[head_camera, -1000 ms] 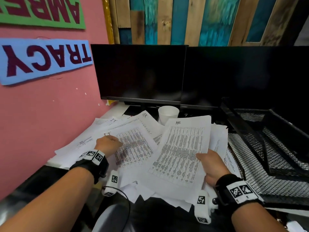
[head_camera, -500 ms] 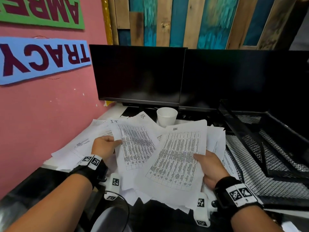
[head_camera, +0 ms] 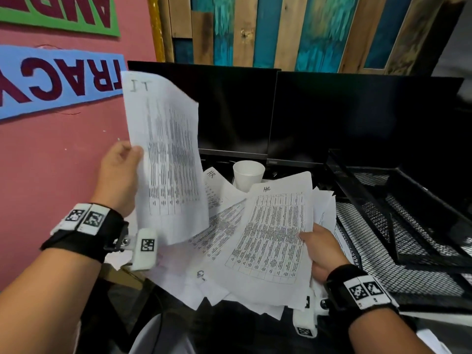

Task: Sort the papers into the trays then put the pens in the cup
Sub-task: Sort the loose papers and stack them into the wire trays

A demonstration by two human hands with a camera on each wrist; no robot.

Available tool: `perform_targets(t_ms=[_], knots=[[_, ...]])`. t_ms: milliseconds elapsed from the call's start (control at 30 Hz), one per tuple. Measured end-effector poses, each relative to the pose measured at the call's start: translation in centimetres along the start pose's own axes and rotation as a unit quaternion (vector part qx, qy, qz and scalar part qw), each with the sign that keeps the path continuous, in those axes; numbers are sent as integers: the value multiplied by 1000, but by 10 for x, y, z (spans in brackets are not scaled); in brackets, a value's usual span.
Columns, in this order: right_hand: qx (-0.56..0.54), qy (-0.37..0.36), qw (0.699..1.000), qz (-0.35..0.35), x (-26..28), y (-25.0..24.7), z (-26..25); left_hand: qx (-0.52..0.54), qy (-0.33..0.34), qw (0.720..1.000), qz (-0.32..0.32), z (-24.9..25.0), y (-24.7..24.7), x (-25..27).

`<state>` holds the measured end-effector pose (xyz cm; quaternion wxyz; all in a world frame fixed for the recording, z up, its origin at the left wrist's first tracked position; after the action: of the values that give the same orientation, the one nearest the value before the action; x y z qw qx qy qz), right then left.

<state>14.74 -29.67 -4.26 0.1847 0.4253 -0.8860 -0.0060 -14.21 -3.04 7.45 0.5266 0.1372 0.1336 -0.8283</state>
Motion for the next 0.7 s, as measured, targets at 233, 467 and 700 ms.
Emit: perform_targets(t_ms=[233,467,700], knots=[[-58,4,998,-11,0,5,2,44,-185,971,-144,-55,43,1],[-110,-4,994,4,0,3,6,-109,-283,924,-232,-98,110,34],[28,-44,997,-49,-2,-1,9,-115,-255,911,-302,-92,162,39]])
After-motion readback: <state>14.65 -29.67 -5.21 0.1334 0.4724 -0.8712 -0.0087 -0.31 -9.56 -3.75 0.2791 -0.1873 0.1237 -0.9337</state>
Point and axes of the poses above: each hand's wrist, its own x-axis away from the middle knuckle, its own y-axis out of the palm, z = x × y, the point moved 3 cm from there along -x, towards the middle knuckle, and after that the axes turned 13 degrees about -z, right-handed, at the moved point
